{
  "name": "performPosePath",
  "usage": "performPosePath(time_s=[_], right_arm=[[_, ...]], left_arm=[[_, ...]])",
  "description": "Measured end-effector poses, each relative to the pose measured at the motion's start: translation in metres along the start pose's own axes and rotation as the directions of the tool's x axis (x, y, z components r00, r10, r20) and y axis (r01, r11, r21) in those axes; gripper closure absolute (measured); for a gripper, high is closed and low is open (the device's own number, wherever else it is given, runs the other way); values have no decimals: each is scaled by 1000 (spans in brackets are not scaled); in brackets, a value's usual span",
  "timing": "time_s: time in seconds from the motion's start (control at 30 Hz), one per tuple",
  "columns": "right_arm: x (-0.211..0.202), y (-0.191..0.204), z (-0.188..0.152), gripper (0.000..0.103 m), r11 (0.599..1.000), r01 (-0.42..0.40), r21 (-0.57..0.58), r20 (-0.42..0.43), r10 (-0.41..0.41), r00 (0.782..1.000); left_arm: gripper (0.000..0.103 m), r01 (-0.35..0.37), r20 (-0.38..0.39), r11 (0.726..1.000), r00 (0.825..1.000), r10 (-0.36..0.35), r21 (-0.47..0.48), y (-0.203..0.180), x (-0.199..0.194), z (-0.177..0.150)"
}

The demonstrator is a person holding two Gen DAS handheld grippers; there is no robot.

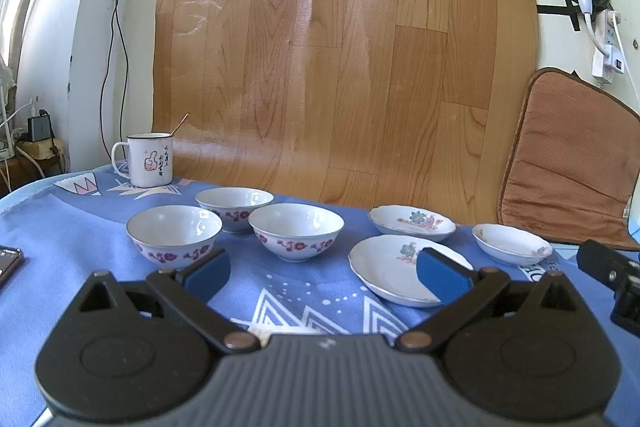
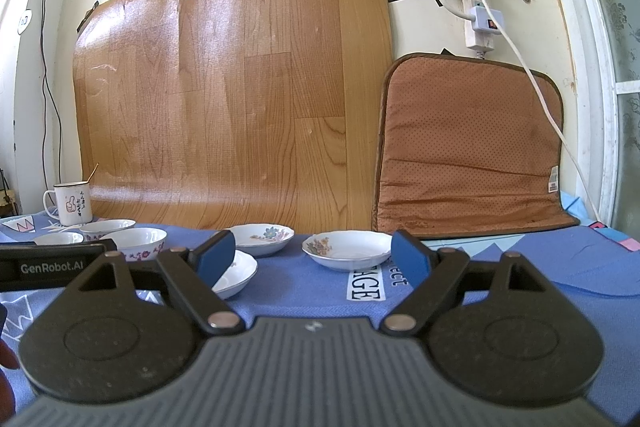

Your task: Organize plates and bowls

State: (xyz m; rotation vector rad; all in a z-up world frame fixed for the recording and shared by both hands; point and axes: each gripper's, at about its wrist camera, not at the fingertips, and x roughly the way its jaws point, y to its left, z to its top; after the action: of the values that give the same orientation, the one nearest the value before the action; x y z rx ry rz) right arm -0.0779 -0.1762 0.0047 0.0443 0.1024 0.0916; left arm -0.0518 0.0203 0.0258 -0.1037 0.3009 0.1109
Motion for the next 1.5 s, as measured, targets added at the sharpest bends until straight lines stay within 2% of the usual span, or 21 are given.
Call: performPosePath(time_s=[1.5], right_arm=[[0, -1, 0, 16, 1000, 0, 1, 0, 0, 1000]], left_arm=[[0, 6, -6, 1000, 1000, -6, -3, -4, 0, -2]])
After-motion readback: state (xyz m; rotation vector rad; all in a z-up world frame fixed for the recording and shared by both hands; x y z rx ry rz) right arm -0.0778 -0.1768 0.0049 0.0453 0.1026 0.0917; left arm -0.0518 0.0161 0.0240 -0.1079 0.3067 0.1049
